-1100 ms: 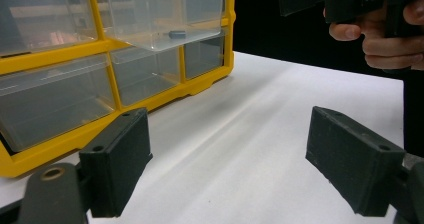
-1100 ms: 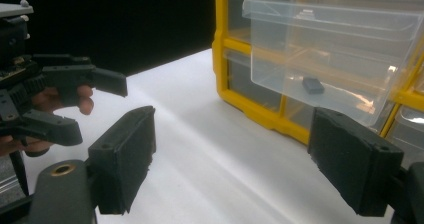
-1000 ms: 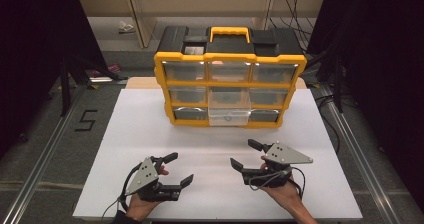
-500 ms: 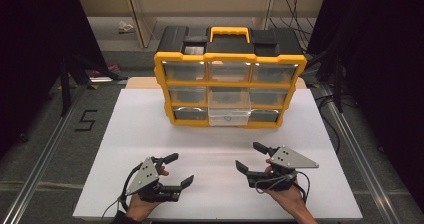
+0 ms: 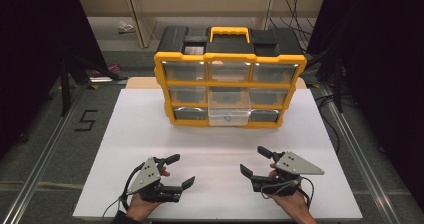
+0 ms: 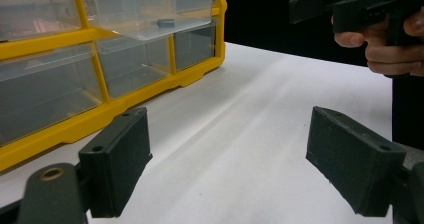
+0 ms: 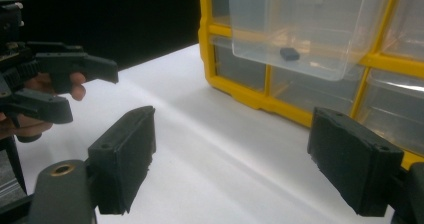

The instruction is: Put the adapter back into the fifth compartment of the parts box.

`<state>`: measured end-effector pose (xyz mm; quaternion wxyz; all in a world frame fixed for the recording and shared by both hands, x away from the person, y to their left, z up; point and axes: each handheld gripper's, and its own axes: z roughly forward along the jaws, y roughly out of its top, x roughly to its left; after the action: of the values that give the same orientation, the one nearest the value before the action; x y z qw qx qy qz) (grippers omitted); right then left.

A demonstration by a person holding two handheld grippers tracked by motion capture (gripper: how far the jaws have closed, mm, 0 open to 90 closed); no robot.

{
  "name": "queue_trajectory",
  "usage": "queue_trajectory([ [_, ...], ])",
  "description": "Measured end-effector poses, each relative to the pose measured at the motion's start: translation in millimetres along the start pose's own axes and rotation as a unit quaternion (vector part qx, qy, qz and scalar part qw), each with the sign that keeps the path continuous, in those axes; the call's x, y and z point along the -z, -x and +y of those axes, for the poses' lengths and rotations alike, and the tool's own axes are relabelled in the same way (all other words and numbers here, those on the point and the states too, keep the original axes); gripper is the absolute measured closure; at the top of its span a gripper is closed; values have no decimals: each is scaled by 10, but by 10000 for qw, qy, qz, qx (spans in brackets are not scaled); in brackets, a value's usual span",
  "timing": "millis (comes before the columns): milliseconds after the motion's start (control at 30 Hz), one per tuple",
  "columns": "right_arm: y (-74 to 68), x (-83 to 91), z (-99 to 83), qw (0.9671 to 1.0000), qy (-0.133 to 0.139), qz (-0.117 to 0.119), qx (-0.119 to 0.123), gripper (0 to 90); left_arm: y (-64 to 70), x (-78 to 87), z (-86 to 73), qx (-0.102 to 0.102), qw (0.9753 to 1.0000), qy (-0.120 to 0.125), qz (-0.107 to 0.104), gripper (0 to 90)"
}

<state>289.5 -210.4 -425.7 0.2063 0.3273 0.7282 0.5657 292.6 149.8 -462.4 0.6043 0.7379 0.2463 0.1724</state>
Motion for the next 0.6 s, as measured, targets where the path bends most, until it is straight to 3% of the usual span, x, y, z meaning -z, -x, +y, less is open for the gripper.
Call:
queue_trajectory([
  [600,-1,42,-72,10000,78,-43,5,205,-1,-8,-2,-4,10000,-29,-9,173],
])
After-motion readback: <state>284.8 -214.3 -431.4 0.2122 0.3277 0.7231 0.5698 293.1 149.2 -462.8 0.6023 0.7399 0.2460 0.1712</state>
